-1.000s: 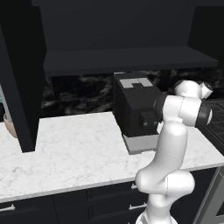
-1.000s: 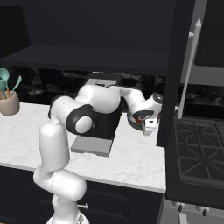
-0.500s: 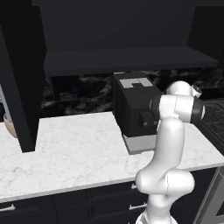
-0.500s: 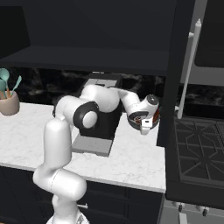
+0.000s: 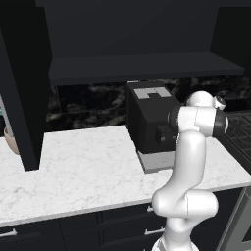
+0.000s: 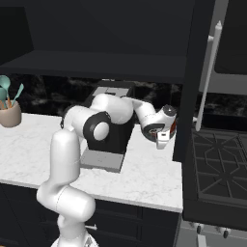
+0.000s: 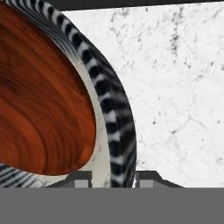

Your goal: Pick up the bowls on the counter and stack them on top of one another in the open cabinet. Place the smaller bowl on top of the larger bowl.

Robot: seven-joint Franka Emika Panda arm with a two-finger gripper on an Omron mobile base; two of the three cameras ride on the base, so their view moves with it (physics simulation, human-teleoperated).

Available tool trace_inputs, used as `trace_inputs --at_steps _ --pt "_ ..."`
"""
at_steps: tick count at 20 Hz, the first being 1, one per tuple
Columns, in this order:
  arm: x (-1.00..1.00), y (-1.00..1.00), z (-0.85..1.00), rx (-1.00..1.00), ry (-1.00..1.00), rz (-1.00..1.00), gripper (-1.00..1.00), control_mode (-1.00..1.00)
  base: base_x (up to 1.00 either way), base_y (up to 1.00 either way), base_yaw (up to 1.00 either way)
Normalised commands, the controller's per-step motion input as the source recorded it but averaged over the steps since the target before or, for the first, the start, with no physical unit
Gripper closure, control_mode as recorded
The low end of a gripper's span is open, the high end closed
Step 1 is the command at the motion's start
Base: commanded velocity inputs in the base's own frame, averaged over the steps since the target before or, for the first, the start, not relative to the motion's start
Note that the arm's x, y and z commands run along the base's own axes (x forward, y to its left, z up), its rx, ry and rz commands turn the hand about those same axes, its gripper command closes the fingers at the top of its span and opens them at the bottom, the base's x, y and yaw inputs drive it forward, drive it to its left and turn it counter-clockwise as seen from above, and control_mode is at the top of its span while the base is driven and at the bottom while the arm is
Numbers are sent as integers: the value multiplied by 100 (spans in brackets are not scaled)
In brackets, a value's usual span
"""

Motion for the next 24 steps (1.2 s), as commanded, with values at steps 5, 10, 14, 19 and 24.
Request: trace_inputs --at_steps 5,10,14,19,24 --pt "-74 0 8 0 -1 0 100 -100 0 0 0" --pt "-100 0 60 0 -1 0 100 -100 0 0 0" --pt "-100 5 98 0 -1 0 100 -100 0 0 0" --pt "-100 19 91 -4 -1 1 100 -100 0 0 0" --pt "-100 34 76 -8 0 4 100 -100 0 0 0"
